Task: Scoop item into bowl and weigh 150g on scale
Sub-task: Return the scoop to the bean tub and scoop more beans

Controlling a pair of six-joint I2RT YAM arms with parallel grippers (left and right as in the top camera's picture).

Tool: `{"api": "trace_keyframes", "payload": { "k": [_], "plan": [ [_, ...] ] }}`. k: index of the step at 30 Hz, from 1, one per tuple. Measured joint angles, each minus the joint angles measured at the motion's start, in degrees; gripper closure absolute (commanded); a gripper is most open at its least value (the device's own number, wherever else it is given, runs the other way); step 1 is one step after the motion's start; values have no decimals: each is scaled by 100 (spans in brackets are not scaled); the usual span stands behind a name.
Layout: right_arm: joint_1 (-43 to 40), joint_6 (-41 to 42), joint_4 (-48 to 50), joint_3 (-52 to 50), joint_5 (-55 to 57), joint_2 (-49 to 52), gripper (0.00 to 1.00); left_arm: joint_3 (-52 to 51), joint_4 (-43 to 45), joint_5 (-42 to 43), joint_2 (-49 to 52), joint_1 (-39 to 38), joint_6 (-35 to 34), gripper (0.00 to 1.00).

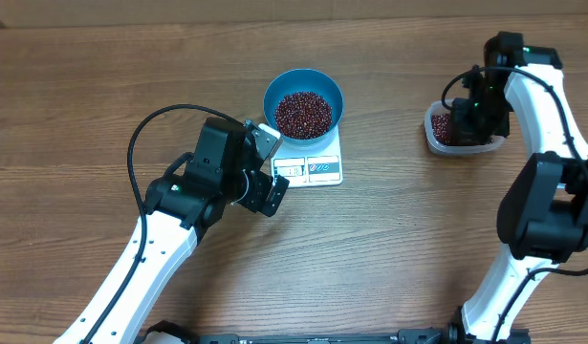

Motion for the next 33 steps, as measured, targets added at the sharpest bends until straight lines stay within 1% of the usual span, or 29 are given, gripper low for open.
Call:
{"api": "trace_keyframes", "payload": {
  "k": [4, 12, 22, 26, 33],
  "plan": [
    [66, -20, -61, 0, -13, 7, 96, 0, 0, 2, 0, 0, 0, 0],
    [85, -570, -332, 0, -568, 13, 96, 0, 2, 0, 0, 2, 0, 0],
    [85, -918, -400, 0, -1084, 13, 96, 0, 2, 0, 0, 2, 0, 0],
    [-59, -966, -400, 0, -1403, 13, 96, 0, 2, 0, 0, 2, 0, 0],
    [-704, -1147, -479, 0, -2337, 13, 96, 0, 2, 0, 0, 2, 0, 0]
  ]
}}
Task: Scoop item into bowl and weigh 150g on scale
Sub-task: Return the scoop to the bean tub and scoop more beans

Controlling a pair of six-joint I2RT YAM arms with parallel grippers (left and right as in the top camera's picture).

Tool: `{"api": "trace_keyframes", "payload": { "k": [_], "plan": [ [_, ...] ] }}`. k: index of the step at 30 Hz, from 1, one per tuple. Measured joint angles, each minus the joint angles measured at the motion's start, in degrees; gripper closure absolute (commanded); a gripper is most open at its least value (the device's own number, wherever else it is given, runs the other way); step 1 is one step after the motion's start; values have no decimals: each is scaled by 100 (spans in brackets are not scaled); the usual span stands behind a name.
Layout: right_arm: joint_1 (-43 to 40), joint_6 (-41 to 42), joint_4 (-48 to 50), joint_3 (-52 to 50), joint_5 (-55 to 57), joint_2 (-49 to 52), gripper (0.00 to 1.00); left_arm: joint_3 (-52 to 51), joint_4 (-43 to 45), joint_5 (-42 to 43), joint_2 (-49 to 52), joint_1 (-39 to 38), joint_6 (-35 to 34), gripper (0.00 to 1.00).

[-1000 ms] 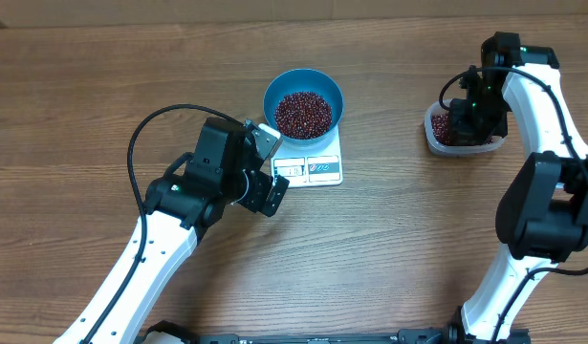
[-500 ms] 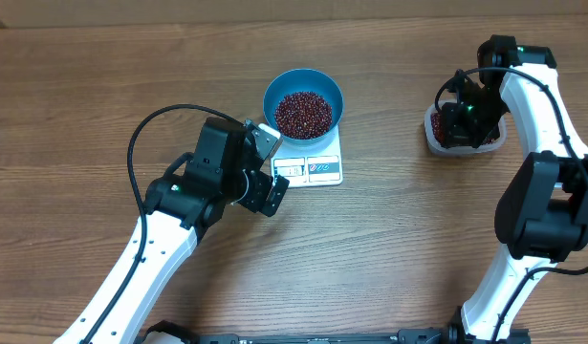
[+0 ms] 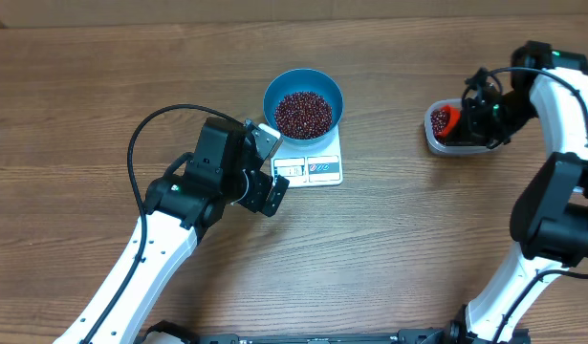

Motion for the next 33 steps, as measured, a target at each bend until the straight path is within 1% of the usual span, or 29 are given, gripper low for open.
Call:
{"api": "trace_keyframes", "payload": {
  "k": [8, 14, 17, 23, 28, 33],
  "plan": [
    [-542, -358, -199, 0, -573, 0, 96, 0, -2, 0, 0, 0, 0, 0],
    [-977, -944, -527, 0, -1204, 0, 96, 0, 0, 0, 0, 0, 0, 0],
    [-1143, -1099, -625, 0, -1386, 0, 96, 0, 0, 0, 0, 0, 0, 0],
    [-1554, -1781, -1145, 0, -2179, 2, 96, 0, -2, 0, 0, 0, 0, 0],
    [-1672, -2415, -1648, 0, -2833, 2, 96, 0, 0, 0, 0, -2, 0, 1],
    [-1473, -2629, -1681, 0, -3171, 2, 96, 0, -2, 0, 0, 0, 0, 0]
  ]
}}
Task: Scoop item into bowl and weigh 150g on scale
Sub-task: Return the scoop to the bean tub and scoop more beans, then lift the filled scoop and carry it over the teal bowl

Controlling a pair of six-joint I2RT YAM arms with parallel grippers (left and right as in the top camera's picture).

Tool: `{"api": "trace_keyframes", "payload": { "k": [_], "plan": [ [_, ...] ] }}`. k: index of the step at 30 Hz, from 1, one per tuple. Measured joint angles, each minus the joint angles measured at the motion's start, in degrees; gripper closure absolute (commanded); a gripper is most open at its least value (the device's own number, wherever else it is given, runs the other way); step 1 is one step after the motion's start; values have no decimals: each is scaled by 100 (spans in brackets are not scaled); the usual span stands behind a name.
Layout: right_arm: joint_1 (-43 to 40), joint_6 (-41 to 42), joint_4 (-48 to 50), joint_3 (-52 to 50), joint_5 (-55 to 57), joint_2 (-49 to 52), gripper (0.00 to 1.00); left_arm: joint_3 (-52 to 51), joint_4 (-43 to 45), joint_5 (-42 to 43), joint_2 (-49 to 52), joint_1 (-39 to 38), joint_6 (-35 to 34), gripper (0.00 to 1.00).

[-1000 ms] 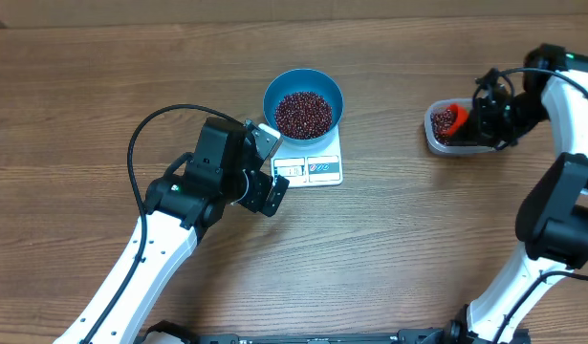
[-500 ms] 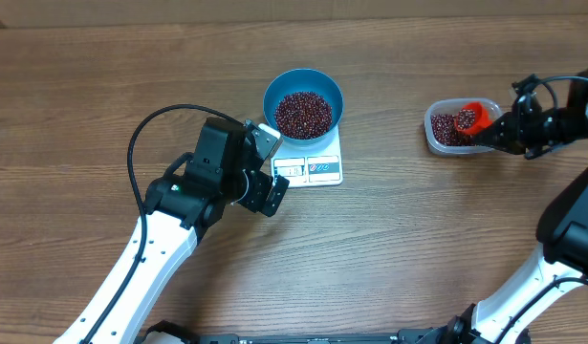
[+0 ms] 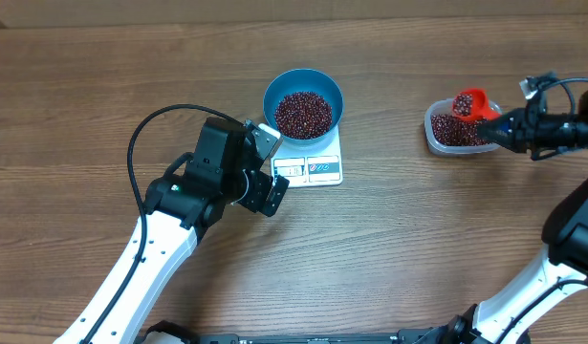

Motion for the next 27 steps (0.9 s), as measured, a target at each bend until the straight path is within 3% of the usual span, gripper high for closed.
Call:
{"api": "trace_keyframes", "payload": {
  "k": [9, 16, 27],
  "plan": [
    [1241, -20, -2, 37, -527, 0, 96, 0, 2, 0, 0, 0, 0, 0],
    [2122, 337, 15, 699, -605, 0, 96, 0, 2, 0, 0, 0, 0, 0],
    [3571, 2343, 1392, 1373, 693, 0, 96, 0, 0, 2, 0, 0, 0, 0]
  ]
}}
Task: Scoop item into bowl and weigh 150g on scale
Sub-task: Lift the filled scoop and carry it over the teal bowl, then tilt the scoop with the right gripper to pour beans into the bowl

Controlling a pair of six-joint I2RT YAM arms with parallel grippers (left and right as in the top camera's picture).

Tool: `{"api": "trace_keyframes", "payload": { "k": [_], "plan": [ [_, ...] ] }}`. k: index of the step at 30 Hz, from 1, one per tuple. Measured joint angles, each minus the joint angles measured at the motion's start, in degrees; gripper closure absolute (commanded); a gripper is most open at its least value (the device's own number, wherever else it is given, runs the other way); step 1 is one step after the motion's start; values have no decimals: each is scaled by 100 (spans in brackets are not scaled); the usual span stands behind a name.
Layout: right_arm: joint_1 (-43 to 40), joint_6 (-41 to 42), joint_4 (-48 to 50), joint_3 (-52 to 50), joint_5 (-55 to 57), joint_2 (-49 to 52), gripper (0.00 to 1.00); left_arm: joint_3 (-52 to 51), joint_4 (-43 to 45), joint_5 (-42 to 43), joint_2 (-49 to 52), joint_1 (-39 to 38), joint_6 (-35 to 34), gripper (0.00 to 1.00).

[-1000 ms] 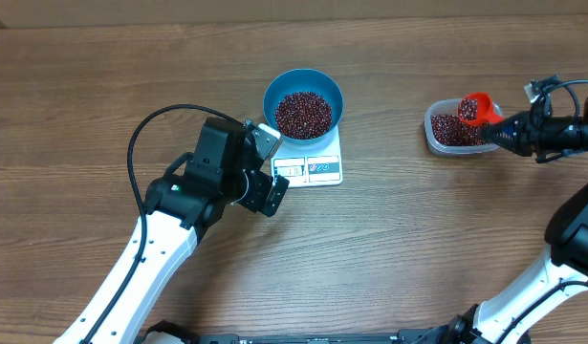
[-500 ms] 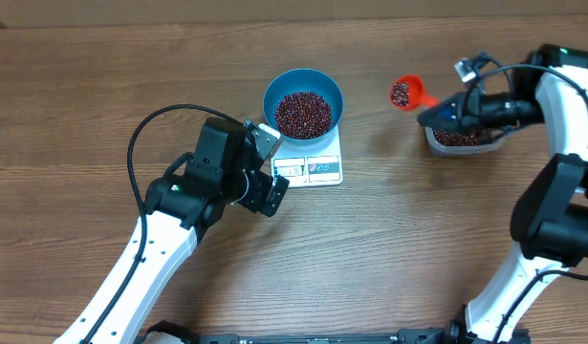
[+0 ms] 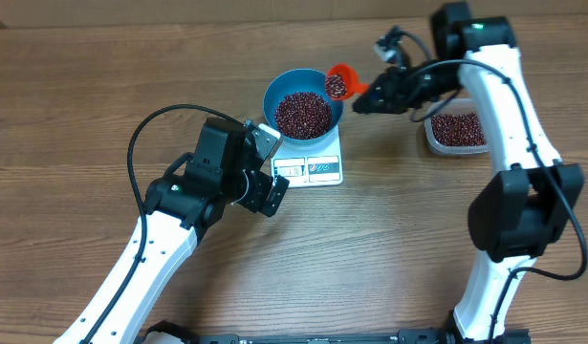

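Note:
A blue bowl [image 3: 268, 103] heaped with dark red beans [image 3: 301, 113] stands on a small white scale [image 3: 324, 170] at the table's middle back. My right gripper [image 3: 368, 96] is shut on the handle of a red scoop [image 3: 339, 81]. The scoop holds beans and hangs at the bowl's right rim. My left gripper [image 3: 268, 168] rests open beside the scale's left edge, with nothing between its fingers. The scale's reading is too small to make out.
A clear plastic container [image 3: 458, 149] of red beans sits at the back right, partly under my right arm. The left arm's black cable [image 3: 141, 143] loops over the wooden table [image 3: 389, 248] on the left.
My right gripper has moved left with the loaded scoop, from over the bean container to the right rim of the blue bowl. The left arm has not moved.
My right gripper was down in the bean container. Then the red scoop showed among the beans there. Then it was lifted, loaded, above the container's edge. Now it hangs at the bowl on the scale. The left arm stayed beside the scale throughout.

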Motion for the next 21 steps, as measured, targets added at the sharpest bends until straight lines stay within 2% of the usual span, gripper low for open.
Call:
{"api": "trace_keyframes", "payload": {
  "k": [7, 16, 21],
  "plan": [
    [1178, 1390, 656, 109, 2271, 2, 96, 0, 0, 0, 0, -2, 0, 0],
    [2144, 1956, 592, 684, 5042, 9, 96, 0, 0, -2, 0, 0, 0, 1],
    [2507, 2002, 581, 785, 6000, 9, 96, 0, 0, -2, 0, -2, 0, 0]
  ]
}}
